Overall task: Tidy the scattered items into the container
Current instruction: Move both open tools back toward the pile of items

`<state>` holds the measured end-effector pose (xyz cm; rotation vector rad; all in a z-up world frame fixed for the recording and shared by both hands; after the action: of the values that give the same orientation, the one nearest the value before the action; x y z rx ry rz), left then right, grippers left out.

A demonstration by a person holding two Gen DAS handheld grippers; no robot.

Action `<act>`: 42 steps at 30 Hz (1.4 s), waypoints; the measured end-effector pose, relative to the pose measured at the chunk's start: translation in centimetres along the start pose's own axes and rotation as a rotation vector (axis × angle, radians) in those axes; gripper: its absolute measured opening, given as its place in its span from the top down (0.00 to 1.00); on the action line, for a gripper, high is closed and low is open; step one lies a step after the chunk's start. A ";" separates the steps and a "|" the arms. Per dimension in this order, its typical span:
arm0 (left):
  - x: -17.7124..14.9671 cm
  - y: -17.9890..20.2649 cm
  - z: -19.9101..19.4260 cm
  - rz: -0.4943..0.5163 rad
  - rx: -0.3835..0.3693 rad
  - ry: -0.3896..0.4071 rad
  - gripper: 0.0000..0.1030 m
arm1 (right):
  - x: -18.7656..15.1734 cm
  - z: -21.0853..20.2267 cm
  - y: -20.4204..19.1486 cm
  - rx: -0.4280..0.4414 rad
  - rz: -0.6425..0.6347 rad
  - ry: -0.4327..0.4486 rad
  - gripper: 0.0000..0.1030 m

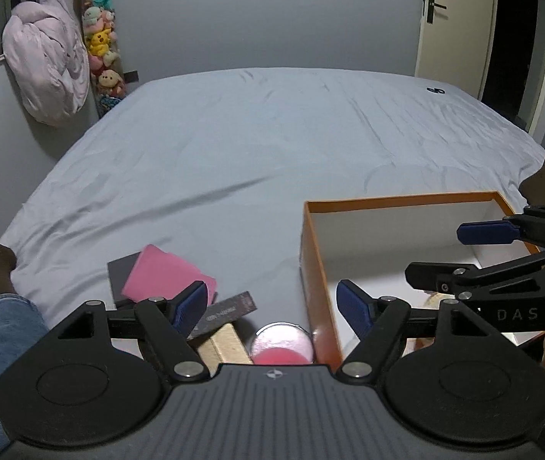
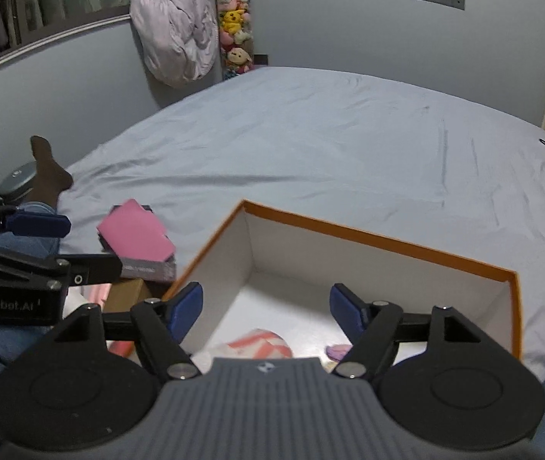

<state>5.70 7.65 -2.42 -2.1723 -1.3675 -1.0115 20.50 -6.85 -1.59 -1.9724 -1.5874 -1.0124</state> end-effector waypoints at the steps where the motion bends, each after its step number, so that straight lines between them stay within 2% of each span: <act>1: 0.0 -0.3 -0.1 -0.002 0.004 0.001 0.15 | 0.2 0.1 -0.3 0.007 -0.006 0.002 0.25; 8: 0.4 -3.2 -0.8 -0.083 0.030 -0.005 0.14 | 2.0 0.8 -3.6 0.055 -0.139 0.038 0.20; 13: 0.4 -5.3 -1.0 -0.138 0.020 -0.027 0.14 | 3.0 1.3 -5.5 0.110 -0.199 0.047 0.15; 17: 0.0 -7.1 -0.8 -0.201 0.017 -0.091 0.14 | 3.5 1.6 -7.2 0.139 -0.256 0.049 0.14; 24: -1.6 -10.9 0.4 -0.296 0.106 -0.255 0.15 | 3.4 3.0 -9.8 0.183 -0.377 0.000 0.14; 29: -2.6 -12.0 1.0 -0.327 0.128 -0.322 0.16 | 2.9 4.1 -11.4 0.231 -0.458 -0.032 0.20; 31: -3.1 -11.9 1.2 -0.318 0.122 -0.352 0.20 | 2.7 4.7 -12.4 0.259 -0.491 -0.053 0.28; 34: -3.8 -11.3 1.4 -0.291 0.098 -0.404 0.21 | 2.4 4.9 -13.0 0.275 -0.516 -0.065 0.36; 40: -5.4 -10.5 1.9 -0.276 0.081 -0.511 0.21 | 1.1 5.4 -13.9 0.306 -0.615 -0.106 0.43; 42: -5.8 -10.5 2.1 -0.278 0.089 -0.541 0.21 | 0.6 5.4 -14.2 0.324 -0.710 -0.119 0.43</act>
<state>-4.42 10.22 -8.73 -2.3271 -1.9534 -0.4361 8.48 1.19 -6.39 -1.2831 -2.4223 -0.7951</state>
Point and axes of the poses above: each gripper's, at about its wrist camera, not at the fingertips, and z roughly the way its jaws point, y to its right, x to its top, the point moved 5 cm from there along z, roughly the way its jaws point, and after that the axes turned 14 degrees about -z, right-handed, at the moved point
